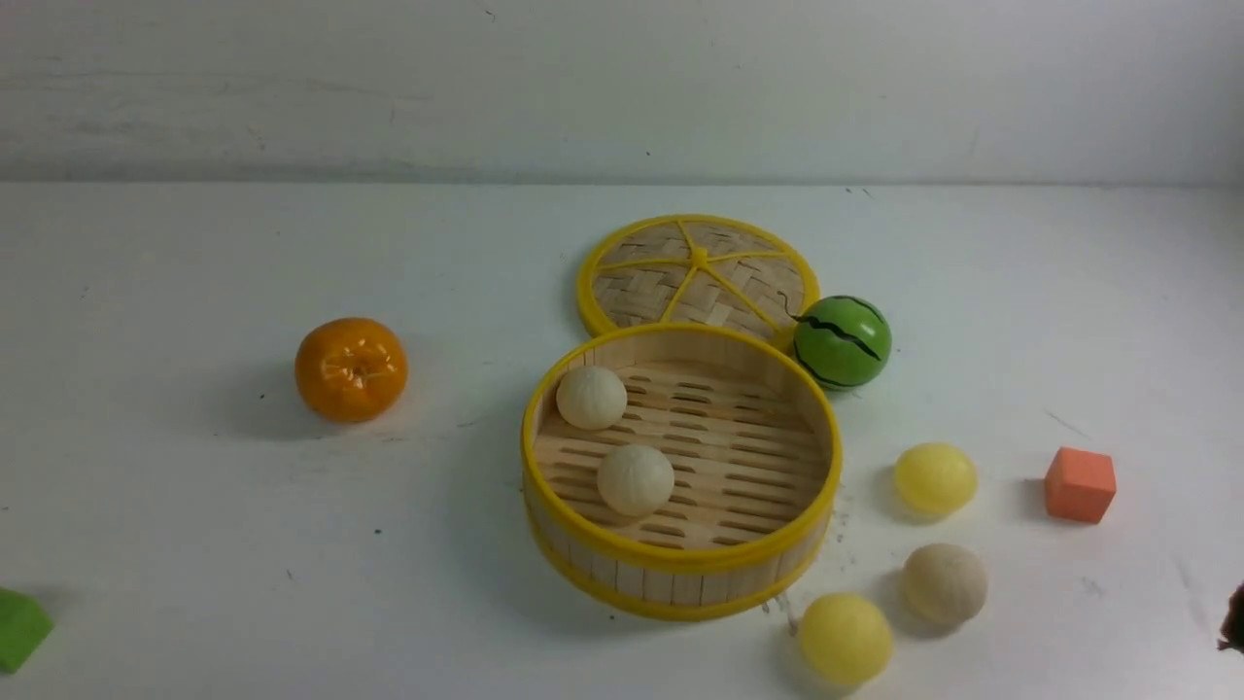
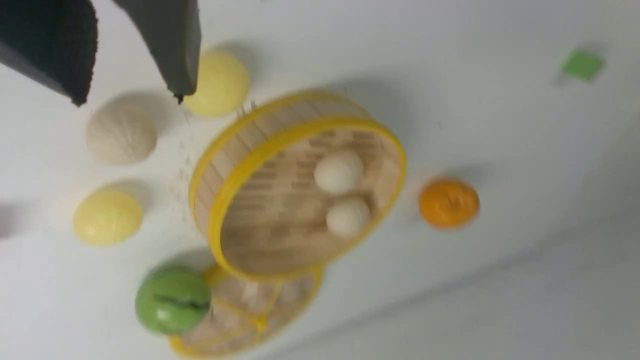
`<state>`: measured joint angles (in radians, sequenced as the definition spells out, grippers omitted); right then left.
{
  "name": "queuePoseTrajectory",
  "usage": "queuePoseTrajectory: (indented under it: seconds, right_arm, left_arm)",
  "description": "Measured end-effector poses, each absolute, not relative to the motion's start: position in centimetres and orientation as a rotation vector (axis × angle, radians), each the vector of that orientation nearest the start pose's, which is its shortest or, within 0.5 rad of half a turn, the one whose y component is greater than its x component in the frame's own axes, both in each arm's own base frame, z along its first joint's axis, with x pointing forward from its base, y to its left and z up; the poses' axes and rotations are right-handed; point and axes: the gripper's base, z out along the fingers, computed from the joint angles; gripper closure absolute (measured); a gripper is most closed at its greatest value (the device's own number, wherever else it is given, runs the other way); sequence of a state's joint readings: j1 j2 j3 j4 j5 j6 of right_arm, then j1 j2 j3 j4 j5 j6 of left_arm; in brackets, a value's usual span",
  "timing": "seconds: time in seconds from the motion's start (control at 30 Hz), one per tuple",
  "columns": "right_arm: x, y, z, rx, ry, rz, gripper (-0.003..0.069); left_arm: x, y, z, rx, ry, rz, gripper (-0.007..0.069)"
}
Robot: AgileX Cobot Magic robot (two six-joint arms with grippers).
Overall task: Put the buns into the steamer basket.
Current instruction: Use the right arm to grab a steamed stuffed bun
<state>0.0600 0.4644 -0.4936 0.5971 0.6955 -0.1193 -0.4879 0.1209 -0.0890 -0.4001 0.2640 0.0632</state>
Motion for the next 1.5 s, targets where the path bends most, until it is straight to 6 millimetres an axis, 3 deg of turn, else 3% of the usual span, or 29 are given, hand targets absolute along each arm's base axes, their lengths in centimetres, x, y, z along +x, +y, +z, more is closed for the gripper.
queuePoseTrajectory:
  seconds: [0.07, 0.1, 0.23, 0.3, 0.33, 0.4, 0.6, 0.77, 1.0, 1.27, 1.5]
  right_arm:
    - [9.9, 3.9, 29.8, 0.032, 2.206, 0.605, 0.0419]
    - [12.1, 4.1, 30.3, -0.049, 2.385, 0.567, 0.0419]
    - [16.7, 4.6, 29.2, -0.104, 2.64, 0.555, 0.0419]
    - [19.3, 5.8, 27.9, -0.156, 2.753, 0.581, 0.0419]
    - [19.5, 6.0, 27.7, -0.163, 2.763, 0.584, 0.0419]
    - [21.9, 8.4, 25.8, -0.27, 2.876, 0.588, 0.0419]
    - [26.1, 14.0, 22.7, -0.481, 3.001, 0.44, 0.0419]
    - [27.9, 16.0, 21.8, -0.503, 2.961, 0.358, 0.0419]
    - [28.8, 16.3, 21.7, -0.457, 2.891, 0.352, 0.0419]
    - [29.8, 16.5, 19.4, -0.441, 2.914, 0.307, 0.0419]
    - [30.0, 16.3, 19.1, -0.437, 2.917, 0.262, 0.0419]
  left_arm:
    - [5.1, -3.7, 21.4, 0.224, 1.795, -0.675, 0.0638]
    - [5.1, -3.7, 21.4, 0.224, 1.795, -0.675, 0.0638]
    - [5.1, -3.7, 21.4, 0.223, 1.794, -0.675, 0.0638]
    - [5.1, -3.7, 21.4, 0.223, 1.794, -0.675, 0.0638]
    - [5.1, -3.7, 21.4, 0.223, 1.794, -0.675, 0.0638]
    - [5.1, -3.7, 21.4, 0.223, 1.794, -0.675, 0.0638]
    - [5.1, -3.7, 21.4, 0.223, 1.794, -0.675, 0.0638]
    - [5.1, -3.7, 21.4, 0.223, 1.794, -0.675, 0.0638]
    - [5.1, -3.7, 21.4, 0.223, 1.794, -0.675, 0.0638]
    - [5.1, -3.7, 21.4, 0.223, 1.794, -0.675, 0.0638]
    - [5.1, -3.7, 21.4, 0.223, 1.794, -0.675, 0.0638]
